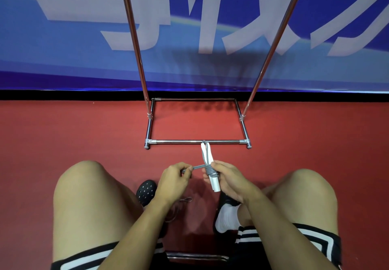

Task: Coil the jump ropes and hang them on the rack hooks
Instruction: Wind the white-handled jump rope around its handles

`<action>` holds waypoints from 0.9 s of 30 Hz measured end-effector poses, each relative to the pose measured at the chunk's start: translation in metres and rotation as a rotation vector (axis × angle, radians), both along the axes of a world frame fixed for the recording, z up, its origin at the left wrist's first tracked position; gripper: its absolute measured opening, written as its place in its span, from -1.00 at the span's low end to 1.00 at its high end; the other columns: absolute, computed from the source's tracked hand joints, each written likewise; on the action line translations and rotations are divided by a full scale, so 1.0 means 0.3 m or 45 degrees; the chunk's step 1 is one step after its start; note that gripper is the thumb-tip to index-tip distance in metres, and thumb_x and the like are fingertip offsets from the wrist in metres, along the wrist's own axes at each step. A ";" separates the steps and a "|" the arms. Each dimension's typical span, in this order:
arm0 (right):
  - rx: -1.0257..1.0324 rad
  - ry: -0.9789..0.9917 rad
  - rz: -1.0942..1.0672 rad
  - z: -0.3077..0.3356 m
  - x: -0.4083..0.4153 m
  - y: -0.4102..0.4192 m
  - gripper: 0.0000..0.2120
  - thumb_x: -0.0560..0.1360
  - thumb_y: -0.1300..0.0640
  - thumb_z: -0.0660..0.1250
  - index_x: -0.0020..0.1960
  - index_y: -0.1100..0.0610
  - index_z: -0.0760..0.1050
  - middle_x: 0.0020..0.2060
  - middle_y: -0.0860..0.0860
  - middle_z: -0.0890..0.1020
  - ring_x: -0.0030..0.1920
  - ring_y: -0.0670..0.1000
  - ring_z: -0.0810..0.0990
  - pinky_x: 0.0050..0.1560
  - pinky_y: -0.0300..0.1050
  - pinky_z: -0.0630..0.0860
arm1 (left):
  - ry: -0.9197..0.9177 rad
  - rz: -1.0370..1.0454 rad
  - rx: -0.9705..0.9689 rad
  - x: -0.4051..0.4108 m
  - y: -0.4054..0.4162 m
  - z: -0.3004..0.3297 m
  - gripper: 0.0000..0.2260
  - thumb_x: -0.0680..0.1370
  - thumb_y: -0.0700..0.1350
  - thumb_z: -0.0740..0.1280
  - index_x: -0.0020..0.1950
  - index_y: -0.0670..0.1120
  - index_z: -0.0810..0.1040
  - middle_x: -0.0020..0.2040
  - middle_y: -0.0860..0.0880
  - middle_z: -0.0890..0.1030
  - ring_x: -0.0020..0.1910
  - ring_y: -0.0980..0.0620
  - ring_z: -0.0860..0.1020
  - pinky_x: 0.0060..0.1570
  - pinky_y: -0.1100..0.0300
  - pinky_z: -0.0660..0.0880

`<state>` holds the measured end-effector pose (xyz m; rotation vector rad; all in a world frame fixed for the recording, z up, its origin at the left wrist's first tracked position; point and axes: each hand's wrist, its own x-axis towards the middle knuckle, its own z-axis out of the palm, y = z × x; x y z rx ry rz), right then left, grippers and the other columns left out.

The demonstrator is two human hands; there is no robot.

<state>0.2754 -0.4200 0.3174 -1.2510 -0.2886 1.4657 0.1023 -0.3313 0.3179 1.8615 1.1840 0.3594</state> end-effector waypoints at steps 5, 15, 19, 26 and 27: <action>0.031 -0.195 0.071 -0.008 0.002 0.004 -0.84 0.66 0.27 0.27 0.15 0.30 0.59 -0.09 0.16 0.64 -0.06 0.06 0.61 0.09 -0.09 0.59 | -0.043 0.025 -0.043 0.004 0.003 -0.003 -0.84 0.63 -0.03 0.37 -0.14 0.13 0.65 -0.22 0.21 0.69 -0.22 0.31 0.58 -0.20 0.33 0.41; -0.002 -0.454 0.115 0.004 0.005 -0.005 -0.56 0.44 0.24 0.58 0.25 0.26 0.51 0.04 0.17 0.74 0.09 0.14 0.72 0.09 -0.03 0.63 | -0.274 -0.097 -0.230 0.007 -0.020 0.019 -0.75 0.67 -0.18 0.25 -0.06 0.05 0.68 -0.29 -0.01 0.64 -0.52 0.07 0.33 -0.45 0.21 0.33; -0.002 -0.267 0.191 0.025 -0.008 -0.019 -0.59 0.52 0.28 0.49 0.29 0.24 0.41 -0.03 0.15 0.72 0.01 0.12 0.71 0.02 0.16 0.66 | -0.405 -0.151 -0.336 0.007 -0.032 0.038 -0.68 0.66 -0.28 0.19 0.06 0.02 0.70 -0.08 -0.01 0.72 -0.39 -0.16 0.51 -0.26 0.03 0.52; 0.017 -0.258 0.327 0.033 -0.001 -0.024 -0.53 0.57 0.30 0.41 0.36 0.14 0.26 -0.13 0.23 0.64 -0.48 0.04 0.46 -0.53 -0.16 0.38 | -0.339 -0.211 -0.333 -0.012 -0.023 0.030 -0.68 0.64 -0.30 0.21 0.05 0.00 0.72 -0.16 0.02 0.70 -0.35 -0.07 0.36 -0.30 0.01 0.31; 0.045 -0.250 0.333 0.032 0.003 -0.025 -0.52 0.57 0.30 0.42 0.37 0.12 0.27 -0.12 0.23 0.66 -0.46 0.04 0.44 -0.51 -0.15 0.38 | -0.333 -0.214 -0.341 -0.012 -0.022 0.033 -0.68 0.64 -0.30 0.21 0.07 0.00 0.72 -0.16 0.03 0.71 -0.34 -0.07 0.37 -0.29 0.02 0.31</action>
